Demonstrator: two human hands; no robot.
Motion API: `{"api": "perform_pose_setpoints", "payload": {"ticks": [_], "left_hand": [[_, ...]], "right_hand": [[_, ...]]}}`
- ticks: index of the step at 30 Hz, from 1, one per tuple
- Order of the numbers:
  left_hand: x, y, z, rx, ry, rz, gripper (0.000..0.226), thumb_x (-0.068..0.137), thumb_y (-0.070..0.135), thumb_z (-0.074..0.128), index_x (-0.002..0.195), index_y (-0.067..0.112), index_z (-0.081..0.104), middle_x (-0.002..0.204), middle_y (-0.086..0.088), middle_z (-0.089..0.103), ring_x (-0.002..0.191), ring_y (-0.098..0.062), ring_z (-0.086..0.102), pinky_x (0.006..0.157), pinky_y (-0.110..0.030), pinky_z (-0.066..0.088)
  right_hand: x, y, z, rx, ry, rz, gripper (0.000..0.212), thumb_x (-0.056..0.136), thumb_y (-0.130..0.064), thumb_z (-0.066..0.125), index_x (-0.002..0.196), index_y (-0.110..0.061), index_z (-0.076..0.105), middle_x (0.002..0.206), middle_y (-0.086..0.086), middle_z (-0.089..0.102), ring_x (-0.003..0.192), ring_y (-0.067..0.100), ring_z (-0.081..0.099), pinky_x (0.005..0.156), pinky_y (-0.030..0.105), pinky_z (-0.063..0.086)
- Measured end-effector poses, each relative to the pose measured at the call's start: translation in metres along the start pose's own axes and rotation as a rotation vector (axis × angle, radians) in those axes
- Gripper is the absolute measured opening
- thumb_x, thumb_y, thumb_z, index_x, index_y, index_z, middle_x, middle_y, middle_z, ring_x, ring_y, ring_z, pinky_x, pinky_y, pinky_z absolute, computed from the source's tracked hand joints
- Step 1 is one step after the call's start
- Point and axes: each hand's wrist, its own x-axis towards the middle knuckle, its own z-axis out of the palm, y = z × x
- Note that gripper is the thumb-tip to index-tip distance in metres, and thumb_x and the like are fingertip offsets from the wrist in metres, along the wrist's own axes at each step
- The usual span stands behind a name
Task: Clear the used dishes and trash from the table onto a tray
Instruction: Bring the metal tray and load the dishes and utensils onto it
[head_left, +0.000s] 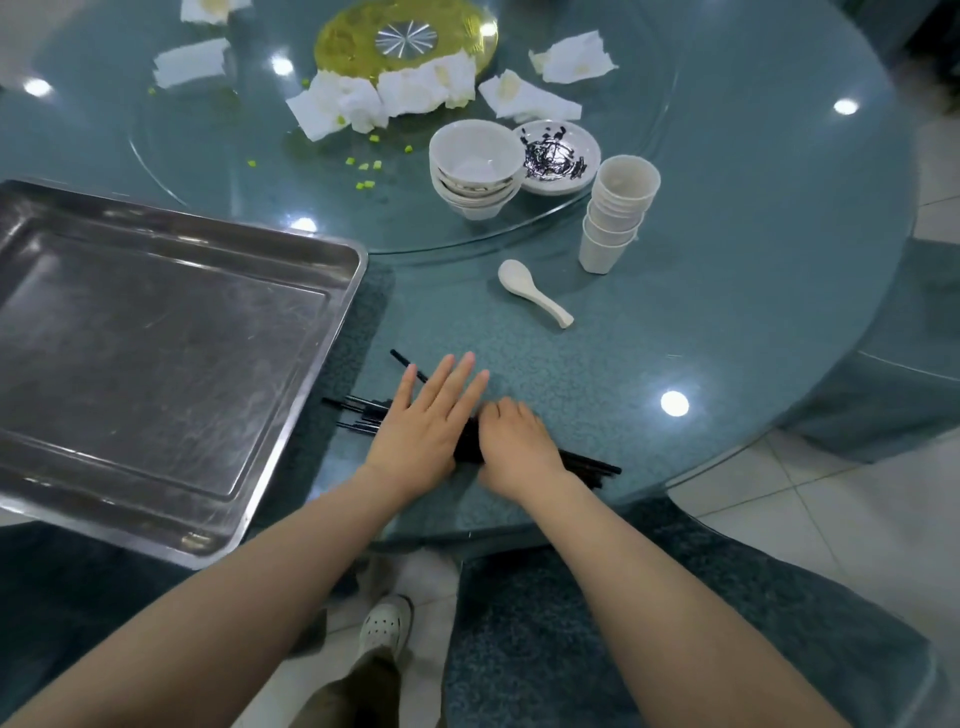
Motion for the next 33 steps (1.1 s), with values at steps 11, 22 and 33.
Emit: {"api": "perform_pose_setpoints", "payload": {"ticks": [11,22,33], "left_hand": [[0.010,-0.003,0.000,0.023,-0.166,-0.086,0.036,0.076,0.036,0.061,0.104,0.017,0.050,0.105,-0.001,0.054,0.099,-0.025,0.054,0.081,-0.035,0.034],[0.010,0.004,0.004,-0.021,-0.220,-0.058,0.036,0.085,0.033,0.060,0.112,0.014,0.047,0.116,-0.005,0.056,0.109,-0.025,0.055,0.086,-0.035,0.040],[0.019,-0.002,-0.054,-0.045,0.003,0.004,0.024,0.087,0.030,0.053,0.105,0.016,0.046,0.105,-0.004,0.065,0.097,-0.028,0.062,0.071,-0.034,0.035]], "right_hand": [[0.000,0.003,-0.002,0.031,0.039,0.077,0.034,0.086,-0.020,0.060,0.115,-0.009,0.046,0.120,0.011,0.054,0.112,0.029,0.049,0.090,0.040,0.042],[-0.009,0.010,-0.006,-0.169,0.087,0.014,0.024,0.096,-0.010,0.034,0.113,-0.008,0.050,0.117,0.013,0.055,0.108,0.030,0.051,0.089,0.043,0.038],[-0.015,0.023,-0.052,-0.160,0.203,0.055,0.018,0.090,-0.011,0.043,0.107,-0.018,0.045,0.099,0.004,0.064,0.094,0.029,0.059,0.075,0.038,0.033]]}}
